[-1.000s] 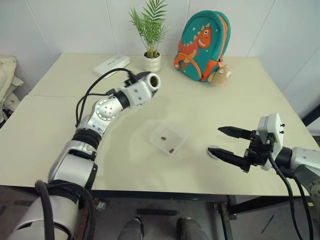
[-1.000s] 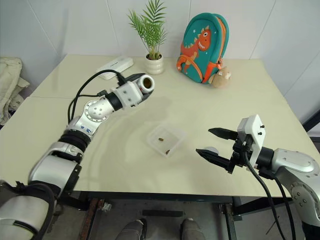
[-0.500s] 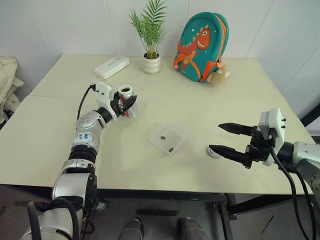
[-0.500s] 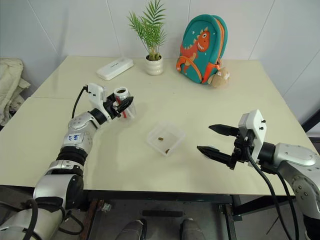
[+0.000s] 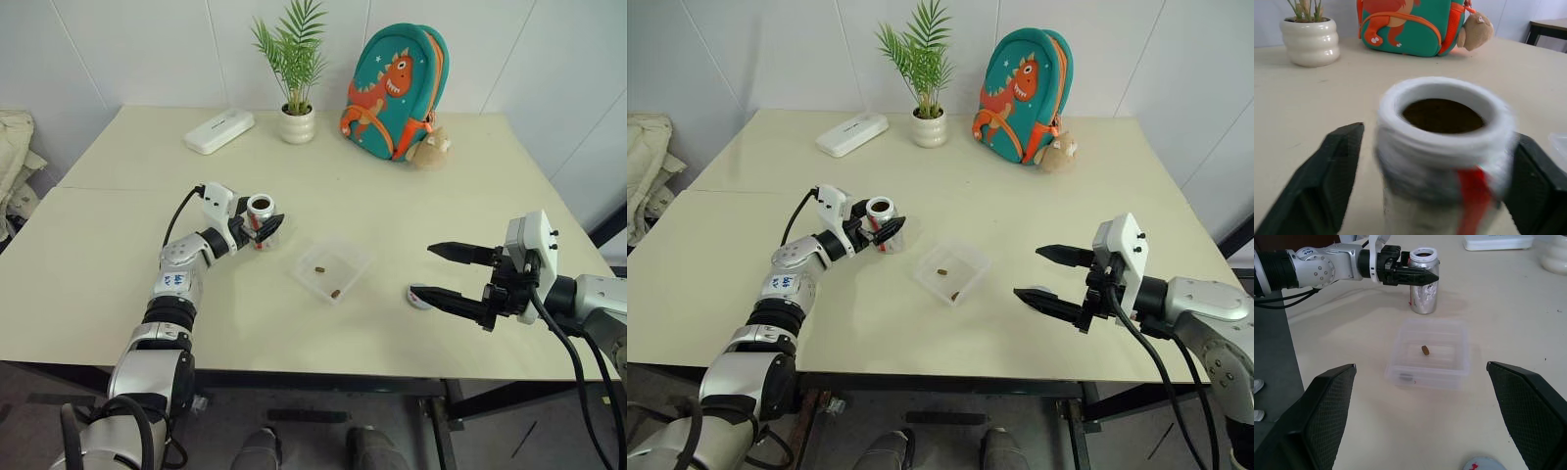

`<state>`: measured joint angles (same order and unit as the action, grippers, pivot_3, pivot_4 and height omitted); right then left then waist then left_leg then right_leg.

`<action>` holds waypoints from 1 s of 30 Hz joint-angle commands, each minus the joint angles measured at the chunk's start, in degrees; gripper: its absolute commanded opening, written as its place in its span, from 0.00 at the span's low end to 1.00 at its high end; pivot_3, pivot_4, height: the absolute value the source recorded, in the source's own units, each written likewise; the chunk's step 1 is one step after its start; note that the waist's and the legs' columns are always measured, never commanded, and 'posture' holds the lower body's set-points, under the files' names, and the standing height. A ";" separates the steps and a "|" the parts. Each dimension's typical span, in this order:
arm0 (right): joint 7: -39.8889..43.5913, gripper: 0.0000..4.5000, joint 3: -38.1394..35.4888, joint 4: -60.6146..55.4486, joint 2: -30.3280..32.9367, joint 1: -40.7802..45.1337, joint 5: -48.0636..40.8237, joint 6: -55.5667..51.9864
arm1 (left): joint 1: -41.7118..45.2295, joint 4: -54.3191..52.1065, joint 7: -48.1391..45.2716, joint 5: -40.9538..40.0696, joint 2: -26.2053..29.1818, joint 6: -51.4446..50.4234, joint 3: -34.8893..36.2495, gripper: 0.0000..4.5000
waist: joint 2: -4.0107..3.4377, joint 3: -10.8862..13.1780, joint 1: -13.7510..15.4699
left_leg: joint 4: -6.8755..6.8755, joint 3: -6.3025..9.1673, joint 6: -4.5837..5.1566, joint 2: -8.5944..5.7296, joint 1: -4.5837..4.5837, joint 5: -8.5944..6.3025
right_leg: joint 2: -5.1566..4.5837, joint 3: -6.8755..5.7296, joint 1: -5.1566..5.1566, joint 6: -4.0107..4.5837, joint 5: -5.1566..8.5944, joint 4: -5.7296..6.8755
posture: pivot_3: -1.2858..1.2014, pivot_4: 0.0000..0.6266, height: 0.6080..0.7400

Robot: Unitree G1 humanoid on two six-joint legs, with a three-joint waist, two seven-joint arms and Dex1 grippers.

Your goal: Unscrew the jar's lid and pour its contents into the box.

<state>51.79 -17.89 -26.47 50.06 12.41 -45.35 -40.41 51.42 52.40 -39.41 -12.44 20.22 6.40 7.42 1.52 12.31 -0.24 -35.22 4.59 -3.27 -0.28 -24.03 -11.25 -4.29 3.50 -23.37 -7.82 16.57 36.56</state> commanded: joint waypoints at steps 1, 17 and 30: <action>0.69 1.00 -0.37 -0.07 1.34 1.35 -0.52 0.04 | -0.84 -3.47 -0.07 0.60 -0.08 0.95 -0.24 1.00 | 0.00 0.00 0.02 | 0.00 0.00 0.00 0.00 -0.01 0.00 | 0.00 0.00 0.00 -0.01 0.00 -0.01 | 0.52 0.24 1.00; 4.58 1.00 2.09 4.02 3.20 4.37 0.89 0.30 | -15.71 -31.24 -1.58 -0.42 6.50 -15.09 -0.64 1.00 | -0.01 0.00 -0.06 | 0.05 -0.02 0.00 0.03 -0.02 0.00 | 0.00 0.02 0.00 0.00 -0.05 -0.09 | 0.52 0.24 1.00; 9.01 1.00 0.20 6.56 6.97 4.52 1.09 0.19 | -21.54 -36.01 -16.69 -13.15 22.18 -21.66 11.61 1.00 | -0.03 -0.01 -1.13 | 0.26 -0.11 0.04 0.13 -0.02 0.00 | -0.01 0.02 0.01 0.40 0.09 -0.49 | 0.52 0.24 1.00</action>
<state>59.55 -15.92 -19.92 55.84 17.03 -44.07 -41.28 29.23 16.43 -54.60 -23.65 41.45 -16.16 16.80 1.50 12.30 -1.37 -34.96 4.46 -3.22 -0.16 -24.06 -11.25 -4.32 3.53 -23.33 -7.27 16.73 36.02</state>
